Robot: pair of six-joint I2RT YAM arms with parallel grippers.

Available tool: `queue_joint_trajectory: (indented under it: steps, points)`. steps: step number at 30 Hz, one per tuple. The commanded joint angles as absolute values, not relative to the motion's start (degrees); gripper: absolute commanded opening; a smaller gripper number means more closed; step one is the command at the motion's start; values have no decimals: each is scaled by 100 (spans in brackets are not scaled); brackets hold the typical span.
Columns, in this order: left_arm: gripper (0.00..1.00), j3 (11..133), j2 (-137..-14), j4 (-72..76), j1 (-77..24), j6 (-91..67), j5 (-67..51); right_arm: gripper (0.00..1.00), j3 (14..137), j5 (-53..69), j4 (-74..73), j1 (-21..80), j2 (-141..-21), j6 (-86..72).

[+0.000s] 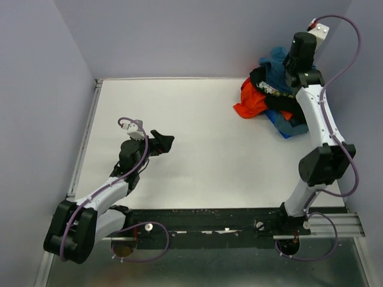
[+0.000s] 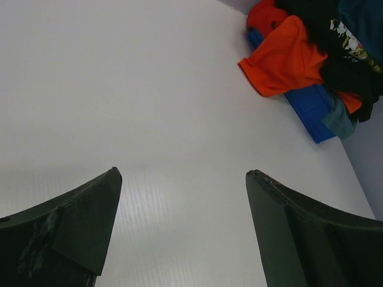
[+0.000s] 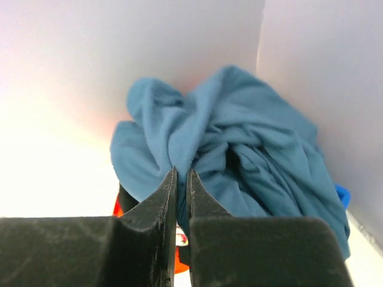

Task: Fold and stack the t-shirts
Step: Grab crumpled tshirt from bin with the right arm, then move the tshirt to the center of the board

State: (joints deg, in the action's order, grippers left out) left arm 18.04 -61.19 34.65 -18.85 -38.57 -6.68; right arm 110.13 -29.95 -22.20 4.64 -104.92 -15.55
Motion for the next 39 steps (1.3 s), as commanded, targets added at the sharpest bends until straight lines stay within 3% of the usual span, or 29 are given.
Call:
queue_joint_trajectory:
  steps: [1,10,13,16,17,18,19,20,21,24,30,39]
  points:
    - [96,1863,-6082,3674,-1898,-3797,-800,6,11118,-2751,-1916,1062,-9494,-740]
    - [96,1819,-5959,3665,-1898,-3727,-756,2,11540,-1471,-1749,3127,-8544,360]
    - [96,1793,-5845,3647,-1898,-3692,-712,2,11663,-758,-1714,3322,-8411,19]
    - [95,1749,-5678,3604,-1898,-3656,-624,4,11654,-1105,-1643,3322,-8455,-211]
    - [96,1740,-5617,3569,-1898,-3639,-589,11,11559,-1290,-1635,3314,-8464,-185]
    - [96,1723,-5538,3534,-1898,-3630,-545,28,11427,-1518,-1635,3313,-8446,-167]
    - [96,1705,-5468,3507,-1898,-3612,-493,62,11200,-1773,-1626,3322,-8429,-184]
    - [96,1679,-5406,3489,-1898,-3604,-457,78,10928,-2106,-1635,3314,-8403,-219]
    - [96,1661,-5344,3481,-1898,-3595,-422,86,10681,-2388,-1687,3313,-8359,-307]
    - [96,1670,-5256,3375,-1898,-3586,-334,88,9505,-2839,-1793,3313,-8096,-728]
    - [96,1819,-5203,2910,-1898,-3639,-159,89,7140,-2172,-1346,3313,-7366,-1546]
    - [96,2109,-5869,2629,-1898,-3788,-79,84,5547,-1495,-1266,3313,-7093,-2038]
